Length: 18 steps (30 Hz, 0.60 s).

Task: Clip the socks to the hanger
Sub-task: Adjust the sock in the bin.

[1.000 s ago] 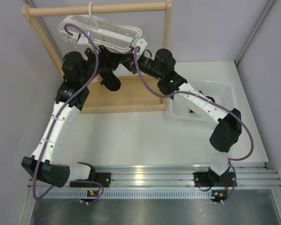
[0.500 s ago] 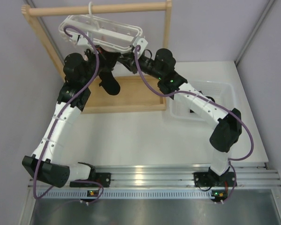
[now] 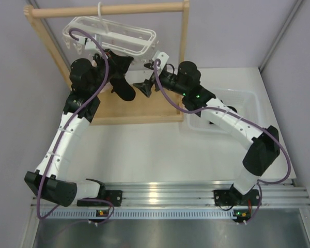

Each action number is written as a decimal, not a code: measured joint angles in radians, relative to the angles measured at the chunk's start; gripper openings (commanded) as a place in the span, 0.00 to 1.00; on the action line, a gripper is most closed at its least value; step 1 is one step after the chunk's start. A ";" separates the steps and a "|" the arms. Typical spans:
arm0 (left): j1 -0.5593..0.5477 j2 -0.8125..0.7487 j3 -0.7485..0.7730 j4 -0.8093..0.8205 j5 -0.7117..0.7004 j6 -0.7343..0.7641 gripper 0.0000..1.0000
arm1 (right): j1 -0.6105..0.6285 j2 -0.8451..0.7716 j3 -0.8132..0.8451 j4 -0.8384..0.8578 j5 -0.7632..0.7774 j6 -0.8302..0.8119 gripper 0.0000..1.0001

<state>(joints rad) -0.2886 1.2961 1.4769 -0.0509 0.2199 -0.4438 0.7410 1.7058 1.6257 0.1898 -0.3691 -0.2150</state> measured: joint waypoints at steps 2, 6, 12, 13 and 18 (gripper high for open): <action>0.000 0.000 0.000 0.000 0.000 0.002 0.00 | -0.011 -0.047 -0.056 -0.025 -0.004 -0.002 1.00; 0.000 0.000 0.000 0.000 0.000 0.008 0.00 | -0.042 -0.133 -0.143 -0.093 -0.021 -0.019 1.00; 0.000 0.000 0.000 0.000 0.000 0.019 0.00 | -0.150 -0.259 -0.249 -0.262 -0.084 -0.070 1.00; 0.000 0.000 0.000 -0.001 0.000 0.020 0.00 | -0.187 -0.276 -0.260 -0.306 -0.112 -0.082 1.00; 0.000 0.000 0.000 -0.003 0.000 0.024 0.00 | -0.437 -0.312 -0.293 -0.503 -0.220 -0.161 1.00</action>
<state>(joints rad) -0.2886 1.2964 1.4773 -0.0536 0.2203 -0.4202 0.3038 1.3933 1.3331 -0.3130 -0.5888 -0.3756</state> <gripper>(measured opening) 0.198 0.996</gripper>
